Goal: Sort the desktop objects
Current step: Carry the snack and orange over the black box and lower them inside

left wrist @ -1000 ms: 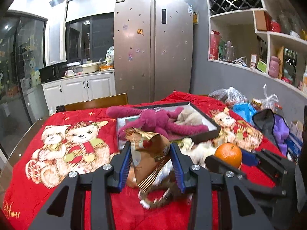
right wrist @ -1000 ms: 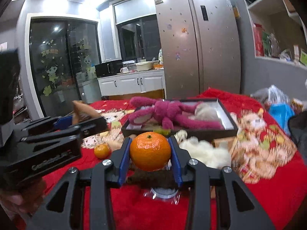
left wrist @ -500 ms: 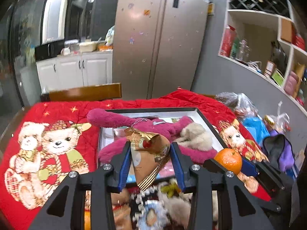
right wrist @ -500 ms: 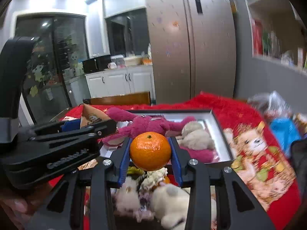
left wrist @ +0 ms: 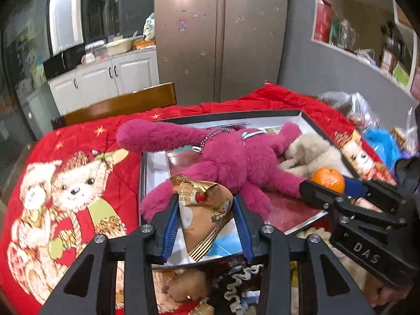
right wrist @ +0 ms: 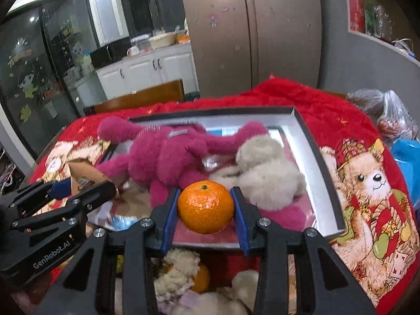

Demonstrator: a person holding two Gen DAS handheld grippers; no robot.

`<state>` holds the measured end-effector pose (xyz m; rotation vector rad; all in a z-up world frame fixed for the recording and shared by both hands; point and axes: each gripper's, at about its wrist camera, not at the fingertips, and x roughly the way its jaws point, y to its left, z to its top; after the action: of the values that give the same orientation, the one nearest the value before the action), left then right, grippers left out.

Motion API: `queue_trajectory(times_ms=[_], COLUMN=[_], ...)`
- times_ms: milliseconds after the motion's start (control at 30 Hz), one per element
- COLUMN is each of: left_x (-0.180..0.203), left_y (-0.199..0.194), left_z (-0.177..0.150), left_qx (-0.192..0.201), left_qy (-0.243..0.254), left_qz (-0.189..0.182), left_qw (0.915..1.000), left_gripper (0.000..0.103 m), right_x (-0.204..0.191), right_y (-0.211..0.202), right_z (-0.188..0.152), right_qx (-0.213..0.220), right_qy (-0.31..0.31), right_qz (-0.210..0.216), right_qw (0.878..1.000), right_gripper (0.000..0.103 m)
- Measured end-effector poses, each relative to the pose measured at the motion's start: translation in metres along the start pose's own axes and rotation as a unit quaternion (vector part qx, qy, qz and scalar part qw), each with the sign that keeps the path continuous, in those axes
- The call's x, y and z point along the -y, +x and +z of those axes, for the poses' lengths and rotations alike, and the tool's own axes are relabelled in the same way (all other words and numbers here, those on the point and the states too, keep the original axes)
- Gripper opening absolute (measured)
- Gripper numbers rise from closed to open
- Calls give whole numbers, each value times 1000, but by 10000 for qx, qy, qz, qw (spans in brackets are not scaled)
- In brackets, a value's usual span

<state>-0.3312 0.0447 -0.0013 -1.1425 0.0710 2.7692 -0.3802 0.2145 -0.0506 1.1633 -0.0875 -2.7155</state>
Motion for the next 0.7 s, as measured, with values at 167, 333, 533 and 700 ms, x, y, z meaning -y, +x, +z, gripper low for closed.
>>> queue_trajectory(times_ms=[167, 333, 533, 700], left_x=[-4, -5, -6, -4], left_y=[11, 18, 25, 30], left_z=[-2, -4, -6, -8], left_qx=[-247, -249, -320, -372], left_qy=[-167, -124, -69, -11], left_qz=[-236, -154, -131, -81], left_qw=[9993, 9995, 9994, 9993], left_gripper=[41, 41, 41, 41], right_x=[-3, -6, -6, -7], right_y=[8, 14, 16, 18], right_z=[-4, -8, -8, -9], right_qx=[-181, -236, -251, -256], right_qy=[72, 55, 67, 74], right_qz=[172, 143, 145, 147], right_qw=[9997, 9996, 9996, 9995], right_gripper=[40, 40, 40, 40])
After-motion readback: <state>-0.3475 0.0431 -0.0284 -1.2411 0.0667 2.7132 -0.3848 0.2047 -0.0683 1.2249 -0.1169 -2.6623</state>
